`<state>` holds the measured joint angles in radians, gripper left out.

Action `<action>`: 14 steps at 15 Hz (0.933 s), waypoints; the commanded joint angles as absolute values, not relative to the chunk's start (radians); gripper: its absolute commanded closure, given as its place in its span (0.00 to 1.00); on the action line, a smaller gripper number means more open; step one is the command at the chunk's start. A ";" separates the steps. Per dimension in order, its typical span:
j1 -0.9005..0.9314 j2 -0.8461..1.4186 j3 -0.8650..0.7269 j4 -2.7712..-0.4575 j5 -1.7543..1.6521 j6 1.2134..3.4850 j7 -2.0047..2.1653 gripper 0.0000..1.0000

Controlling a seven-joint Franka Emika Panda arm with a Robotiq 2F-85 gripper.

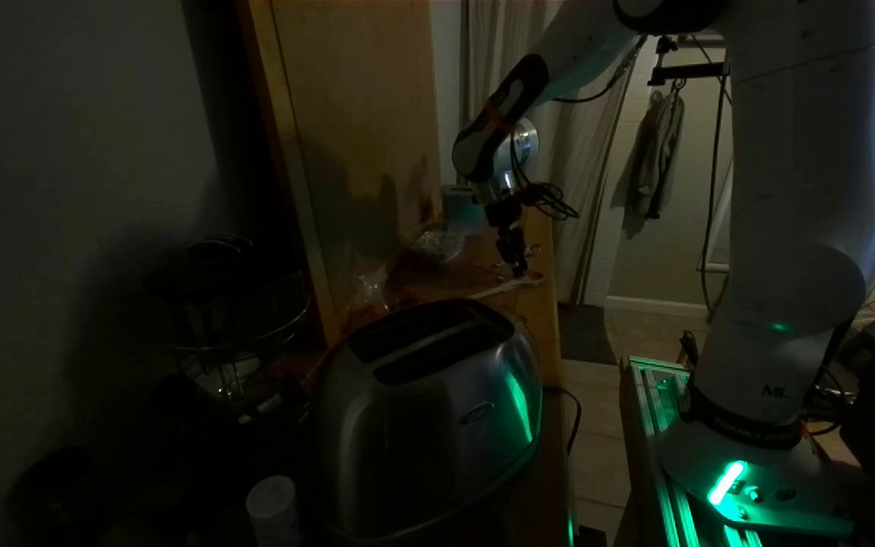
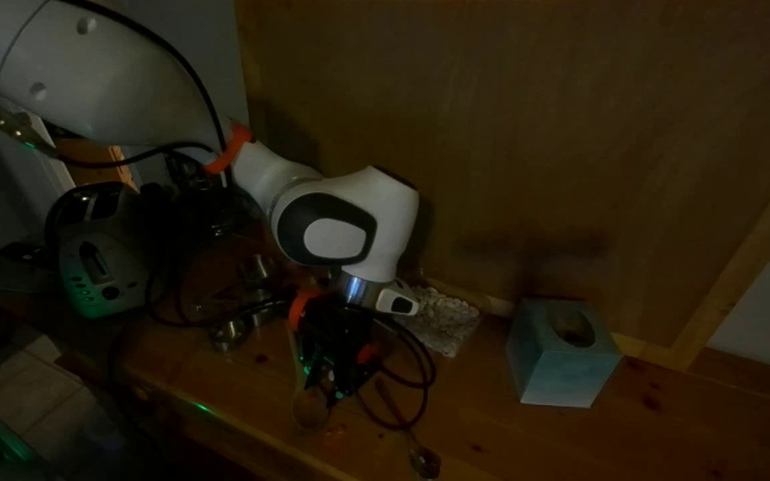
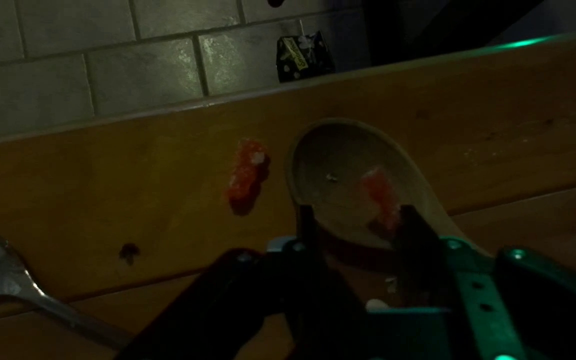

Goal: Pick up the orange object and put it on the wooden spoon, pick up the wooden spoon and pour the substance into the topmost silver measuring cup

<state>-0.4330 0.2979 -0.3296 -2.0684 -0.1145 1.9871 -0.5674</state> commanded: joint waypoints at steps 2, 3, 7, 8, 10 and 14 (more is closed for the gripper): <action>-0.444 0.287 -0.328 -2.079 -0.158 1.978 -0.582 0.16; -0.444 0.287 -0.328 -2.078 -0.161 1.978 -0.582 0.09; -0.447 0.287 -0.330 -2.075 -0.176 1.978 -0.578 0.42; -0.446 0.287 -0.331 -2.075 -0.182 1.980 -0.576 0.48; -0.446 0.286 -0.333 -2.076 -0.195 1.977 -0.575 0.64; -0.445 0.284 -0.331 -2.079 -0.213 1.968 -0.582 0.86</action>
<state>-0.4411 0.2979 -0.3327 -2.0692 -0.1825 1.9870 -0.5687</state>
